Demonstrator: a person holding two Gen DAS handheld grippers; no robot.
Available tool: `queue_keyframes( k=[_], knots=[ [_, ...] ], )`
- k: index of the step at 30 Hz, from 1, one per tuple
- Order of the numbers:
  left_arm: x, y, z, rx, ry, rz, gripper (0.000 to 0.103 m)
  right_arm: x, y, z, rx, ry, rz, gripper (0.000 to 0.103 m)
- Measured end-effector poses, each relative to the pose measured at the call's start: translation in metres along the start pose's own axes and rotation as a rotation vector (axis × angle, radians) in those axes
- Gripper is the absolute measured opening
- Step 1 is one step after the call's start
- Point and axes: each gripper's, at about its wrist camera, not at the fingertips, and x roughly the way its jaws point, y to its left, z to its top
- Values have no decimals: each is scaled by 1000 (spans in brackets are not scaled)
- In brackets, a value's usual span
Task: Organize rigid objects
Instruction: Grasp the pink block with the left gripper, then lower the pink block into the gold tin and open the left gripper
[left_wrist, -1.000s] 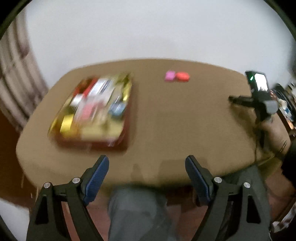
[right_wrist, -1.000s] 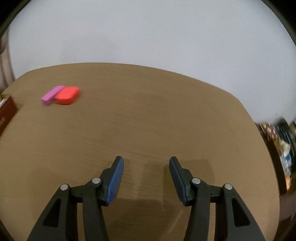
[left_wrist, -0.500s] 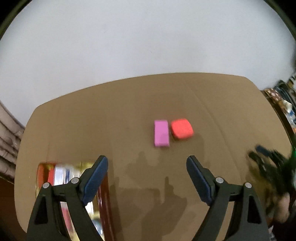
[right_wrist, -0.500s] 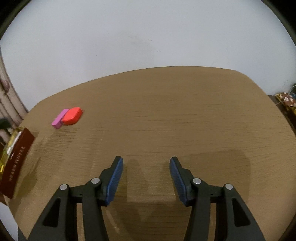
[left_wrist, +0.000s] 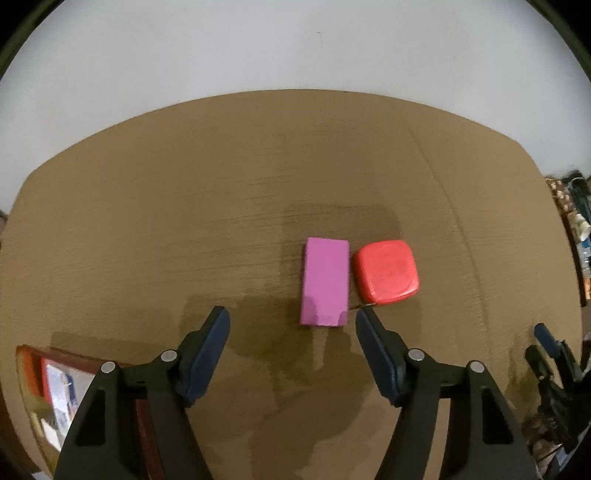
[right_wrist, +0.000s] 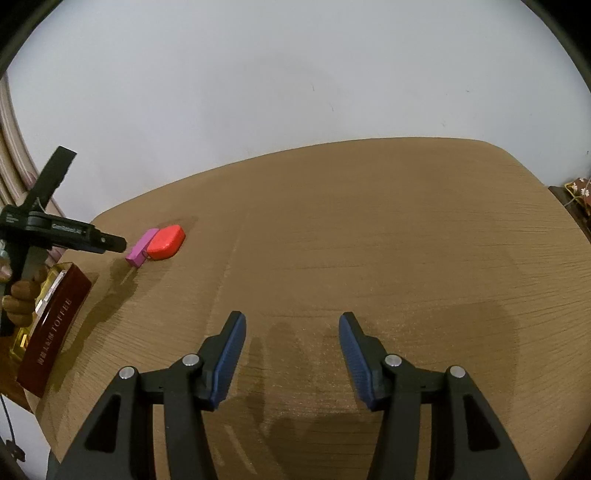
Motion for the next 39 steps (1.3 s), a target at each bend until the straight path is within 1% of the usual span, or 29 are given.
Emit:
queue_keyframes(
  k=[1, 3, 8, 14, 15, 17, 18, 19, 20, 23, 25, 26, 28, 31, 33, 35, 37, 39],
  knots=[
    [0, 1, 1, 4, -4, -12, 66, 0, 0, 0, 0, 0, 0, 54],
    [0, -1, 5, 15, -11, -11, 68, 2, 1, 0, 0, -1, 0, 54],
    [15, -6, 9, 37, 34, 13, 66, 2, 1, 0, 2, -2, 1, 54],
    [25, -4, 15, 31, 61, 10, 64, 3, 2, -1, 3, -5, 3, 54],
    [27, -4, 16, 31, 65, 11, 63, 3, 2, -1, 3, -5, 3, 54],
    [27, -3, 22, 35, 75, 13, 54, 3, 2, -1, 3, -6, 3, 54],
    [20, -7, 21, 37, 80, 8, 35, 3, 2, -2, 3, -7, 3, 54],
    [20, -5, 15, 39, 78, 13, 26, 3, 2, -2, 4, -7, 3, 54],
    [18, -8, 14, 52, 58, 32, 26, 2, 2, -2, 6, -8, 3, 54],
    [15, -15, 10, 83, 39, 62, 26, 2, 1, -2, 14, -9, 1, 54],
    [7, -18, 4, 86, 27, 64, 26, 2, 1, -2, 16, -10, 2, 54],
    [-1, -20, 0, 84, 16, 59, 26, 2, 1, -2, 18, -8, 2, 54],
    [-19, -25, -10, 94, -18, 75, 26, 2, 1, -2, 19, -5, 3, 54],
    [-70, -21, -34, 73, -74, 38, 26, 3, 2, -2, 19, -1, 2, 54],
    [-110, -8, -56, 49, -103, 32, 26, 3, 2, -1, 19, 0, 1, 54],
    [-145, 12, -80, 34, -107, 22, 26, 3, 2, -1, 19, 3, -1, 54],
    [-169, 35, -103, 13, -98, 47, 26, 4, 3, -1, 17, 8, -5, 54],
    [-188, 67, -129, -26, -78, 84, 26, 5, 4, 0, 15, 12, -10, 54]
  ],
)
